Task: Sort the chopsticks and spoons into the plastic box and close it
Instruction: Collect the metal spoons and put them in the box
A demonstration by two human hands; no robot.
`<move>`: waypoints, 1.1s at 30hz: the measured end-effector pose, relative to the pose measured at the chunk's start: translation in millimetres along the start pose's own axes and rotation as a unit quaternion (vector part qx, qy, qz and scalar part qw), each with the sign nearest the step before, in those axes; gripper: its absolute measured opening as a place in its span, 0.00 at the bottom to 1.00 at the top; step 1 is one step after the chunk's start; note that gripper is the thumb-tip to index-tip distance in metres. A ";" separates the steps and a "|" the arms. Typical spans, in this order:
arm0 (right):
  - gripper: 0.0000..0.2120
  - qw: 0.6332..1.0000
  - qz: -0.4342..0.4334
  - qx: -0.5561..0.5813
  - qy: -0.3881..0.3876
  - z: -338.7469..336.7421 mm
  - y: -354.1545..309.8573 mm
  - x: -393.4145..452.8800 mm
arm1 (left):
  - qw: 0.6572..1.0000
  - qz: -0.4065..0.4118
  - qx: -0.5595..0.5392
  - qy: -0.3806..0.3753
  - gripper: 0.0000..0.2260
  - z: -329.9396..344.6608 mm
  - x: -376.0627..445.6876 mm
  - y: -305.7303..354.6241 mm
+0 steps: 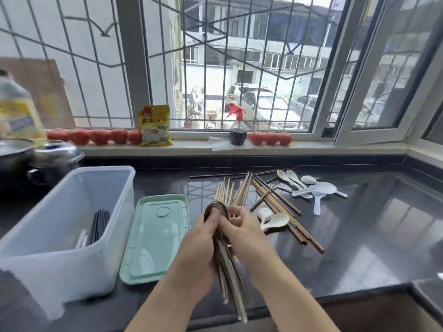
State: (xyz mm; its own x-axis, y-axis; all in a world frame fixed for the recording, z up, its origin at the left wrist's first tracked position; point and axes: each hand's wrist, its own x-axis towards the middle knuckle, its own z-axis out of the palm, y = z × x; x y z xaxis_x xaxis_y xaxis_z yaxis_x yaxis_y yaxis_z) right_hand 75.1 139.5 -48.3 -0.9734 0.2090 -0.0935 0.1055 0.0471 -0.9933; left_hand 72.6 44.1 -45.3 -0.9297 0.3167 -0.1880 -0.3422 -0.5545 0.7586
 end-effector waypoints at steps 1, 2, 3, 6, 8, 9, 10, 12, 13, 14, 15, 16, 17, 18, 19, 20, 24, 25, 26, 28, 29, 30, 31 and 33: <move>0.16 1.000 0.004 0.024 -0.020 9.2 -3.1 -3.5 | 1.000 0.010 -0.009 0.012 0.16 -1.8 -7.9 7.0; 0.15 0.999 -0.004 0.028 -0.025 18.4 -6.1 -7.5 | 0.999 0.016 -0.019 0.024 0.16 -6.2 -14.3 13.3; 0.14 0.999 -0.018 0.023 -0.026 27.3 -9.0 -11.3 | 0.999 0.014 -0.036 0.024 0.17 -10.3 -22.1 21.5; 0.09 0.998 -0.038 0.005 -0.055 50.7 -20.9 -20.9 | 0.997 -0.022 -0.066 -0.012 0.25 -27.0 -44.9 46.9; 0.06 0.996 -0.033 0.005 -0.085 65.1 -29.3 -29.7 | 0.998 -0.033 -0.041 -0.026 0.28 -40.6 -56.4 60.8; 0.06 0.995 -0.030 0.008 -0.096 72.8 -32.7 -33.8 | 0.999 -0.027 -0.025 -0.024 0.28 -46.9 -61.2 66.6; 0.06 0.994 -0.028 0.009 -0.107 80.7 -35.7 -37.4 | 1.000 -0.017 -0.009 -0.017 0.28 -52.9 -66.0 72.1; 0.06 0.991 -0.019 0.027 -0.131 98.6 -41.2 -42.9 | 1.000 0.015 0.012 0.010 0.28 -61.8 -76.4 82.7; 0.07 0.989 -0.013 0.041 -0.144 108.5 -45.4 -46.0 | 0.999 0.035 0.020 0.025 0.28 -65.8 -81.7 88.3; 0.07 0.986 -0.007 0.054 -0.158 118.3 -50.1 -48.7 | 0.997 0.054 0.028 0.042 0.27 -69.7 -87.0 94.6; 0.07 0.983 -0.001 0.064 -0.173 128.1 -55.6 -52.1 | 0.995 0.074 0.037 0.057 0.25 -73.5 -91.9 101.4; 0.08 0.979 0.002 0.072 -0.189 137.4 -61.7 -55.2 | 0.992 0.094 0.048 0.072 0.23 -77.4 -96.4 109.0; 0.09 0.976 0.002 0.076 -0.205 146.3 -67.7 -57.7 | 0.987 0.114 0.065 0.088 0.22 -82.4 -100.4 116.6; 0.10 0.973 -0.004 0.074 -0.219 154.7 -73.1 -59.7 | 0.983 0.130 0.079 0.102 0.21 -87.2 -104.3 123.8; 0.11 0.971 -0.016 0.065 -0.231 162.4 -78.0 -61.5 | 0.979 0.144 0.089 0.111 0.21 -93.4 -106.9 130.2; 0.11 0.970 -0.035 0.050 -0.237 169.7 -82.0 -62.6 | 0.977 0.154 0.091 0.112 0.20 -100.1 -109.7 135.6; 0.07 0.968 -0.153 -0.035 -0.196 193.7 -90.3 -60.7 | 0.979 0.170 0.082 0.081 0.16 -122.1 -127.5 154.7; 0.05 0.967 -0.176 -0.046 -0.179 199.8 -90.3 -59.3 | 0.976 0.177 0.092 0.082 0.15 -126.3 -131.0 158.6; 0.04 0.965 -0.197 -0.053 -0.163 206.0 -89.7 -57.5 | 0.973 0.184 0.106 0.091 0.15 -130.2 -133.2 162.2; 0.05 0.959 -0.245 -0.074 -0.121 218.8 -88.4 -52.4 | 0.965 0.197 0.123 0.123 0.14 -138.3 -132.6 169.2; 0.06 0.954 -0.267 -0.086 -0.105 224.6 -89.7 -49.4 | 0.960 0.203 0.127 0.143 0.13 -142.5 -129.8 173.1; 0.07 0.950 -0.280 -0.095 -0.094 229.5 -92.9 -46.6 | 0.956 0.206 0.128 0.164 0.12 -147.8 -126.0 177.2; 0.07 0.949 -0.284 -0.103 -0.088 233.3 -96.2 -41.8 | 0.952 0.207 0.126 0.187 0.12 -154.2 -121.5 181.5; 0.07 0.952 -0.275 -0.112 -0.068 235.9 -103.5 -27.8 | 0.945 0.208 0.111 0.228 0.13 -168.6 -115.3 190.4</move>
State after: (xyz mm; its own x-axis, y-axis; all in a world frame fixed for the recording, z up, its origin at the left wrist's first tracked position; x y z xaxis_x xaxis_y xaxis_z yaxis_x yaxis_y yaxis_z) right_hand 43.3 -101.6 41.1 -0.9093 -0.0345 0.4148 -0.4029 0.3232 -0.8563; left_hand 91.7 -227.7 15.6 -0.9569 -0.2851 -0.0546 0.0564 -0.3670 0.9285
